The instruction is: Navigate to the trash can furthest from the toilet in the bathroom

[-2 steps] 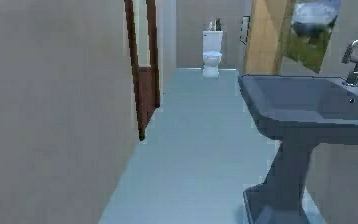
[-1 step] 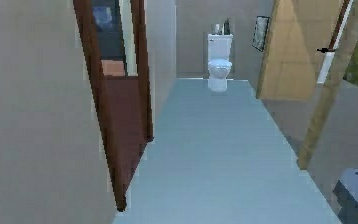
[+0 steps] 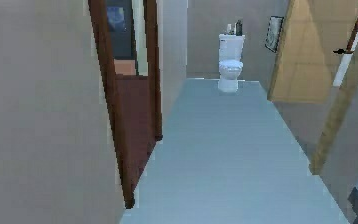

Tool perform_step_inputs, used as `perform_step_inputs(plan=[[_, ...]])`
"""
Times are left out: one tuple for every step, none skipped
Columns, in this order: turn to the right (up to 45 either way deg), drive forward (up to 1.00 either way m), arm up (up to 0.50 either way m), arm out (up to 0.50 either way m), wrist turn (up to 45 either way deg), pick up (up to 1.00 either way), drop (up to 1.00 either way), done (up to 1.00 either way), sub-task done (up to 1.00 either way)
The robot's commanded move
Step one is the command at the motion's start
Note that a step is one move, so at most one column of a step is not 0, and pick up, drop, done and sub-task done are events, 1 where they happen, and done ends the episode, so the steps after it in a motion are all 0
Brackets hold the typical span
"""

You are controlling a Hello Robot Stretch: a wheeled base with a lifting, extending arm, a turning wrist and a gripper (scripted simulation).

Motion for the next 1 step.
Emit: perform_step_inputs(plan=[[0.0, 1.00, 0.00, 0.00, 0.0, 0.00, 0.00, 0.00, 0.00]])
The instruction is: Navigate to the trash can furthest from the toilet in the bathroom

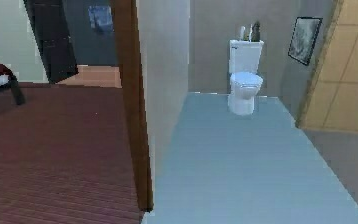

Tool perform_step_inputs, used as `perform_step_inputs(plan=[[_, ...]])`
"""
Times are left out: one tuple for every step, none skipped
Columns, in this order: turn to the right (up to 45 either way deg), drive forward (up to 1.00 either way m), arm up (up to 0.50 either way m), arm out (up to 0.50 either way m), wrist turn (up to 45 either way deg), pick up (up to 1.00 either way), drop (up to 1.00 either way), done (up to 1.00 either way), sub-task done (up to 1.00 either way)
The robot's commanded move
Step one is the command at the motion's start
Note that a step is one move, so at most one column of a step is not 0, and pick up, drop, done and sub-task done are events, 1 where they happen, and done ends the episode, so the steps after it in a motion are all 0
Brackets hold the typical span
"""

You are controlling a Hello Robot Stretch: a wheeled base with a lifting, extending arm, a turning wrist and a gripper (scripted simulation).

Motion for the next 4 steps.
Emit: perform_step_inputs(plan=[[-3.0, 0.00, 0.00, 0.00, 0.0, 0.00, 0.00, 0.00, 0.00], [0.0, 0.35, 0.00, 0.00, 0.0, 0.00, 0.00, 0.00, 0.00], [-27.0, 0.00, 0.00, 0.00, 0.0, 0.00, 0.00, 0.00, 0.00], [-3.0, 0.00, 0.00, 0.00, 0.0, 0.00, 0.00, 0.00, 0.00]])
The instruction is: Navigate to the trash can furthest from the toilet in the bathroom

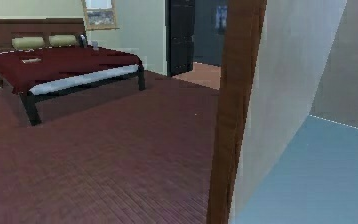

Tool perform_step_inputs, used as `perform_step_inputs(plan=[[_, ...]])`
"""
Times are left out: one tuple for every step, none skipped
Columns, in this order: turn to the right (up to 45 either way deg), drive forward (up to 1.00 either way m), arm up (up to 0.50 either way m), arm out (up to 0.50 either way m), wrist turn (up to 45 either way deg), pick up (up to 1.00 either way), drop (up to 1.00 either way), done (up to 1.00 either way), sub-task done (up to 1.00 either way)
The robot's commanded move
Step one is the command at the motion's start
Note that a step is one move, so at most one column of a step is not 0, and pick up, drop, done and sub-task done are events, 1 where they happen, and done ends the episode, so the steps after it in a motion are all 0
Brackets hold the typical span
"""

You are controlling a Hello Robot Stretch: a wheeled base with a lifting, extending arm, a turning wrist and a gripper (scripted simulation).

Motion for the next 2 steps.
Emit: perform_step_inputs(plan=[[0.0, 0.30, 0.00, 0.00, 0.0, 0.00, 0.00, 0.00, 0.00], [-9.0, 0.00, 0.00, 0.00, 0.0, 0.00, 0.00, 0.00, 0.00]])
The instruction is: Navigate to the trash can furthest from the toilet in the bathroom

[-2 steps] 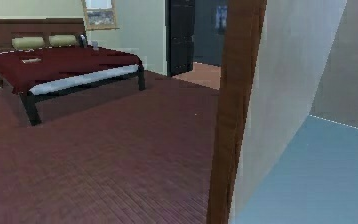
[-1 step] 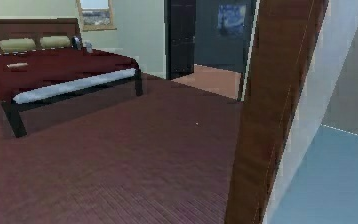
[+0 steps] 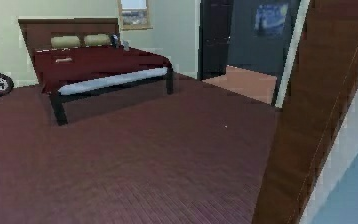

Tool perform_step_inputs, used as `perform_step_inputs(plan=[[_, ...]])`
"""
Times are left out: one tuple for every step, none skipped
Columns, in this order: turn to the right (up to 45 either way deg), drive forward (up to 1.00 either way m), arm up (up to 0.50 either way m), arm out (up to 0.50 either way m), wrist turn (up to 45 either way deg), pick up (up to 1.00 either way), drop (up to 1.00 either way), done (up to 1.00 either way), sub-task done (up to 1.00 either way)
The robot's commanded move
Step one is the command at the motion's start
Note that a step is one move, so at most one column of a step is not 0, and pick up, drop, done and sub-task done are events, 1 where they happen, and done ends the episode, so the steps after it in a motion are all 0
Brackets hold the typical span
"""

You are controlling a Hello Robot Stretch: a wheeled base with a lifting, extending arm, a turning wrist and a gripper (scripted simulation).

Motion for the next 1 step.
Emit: perform_step_inputs(plan=[[0.0, 0.50, 0.00, 0.00, 0.0, 0.00, 0.00, 0.00, 0.00]])
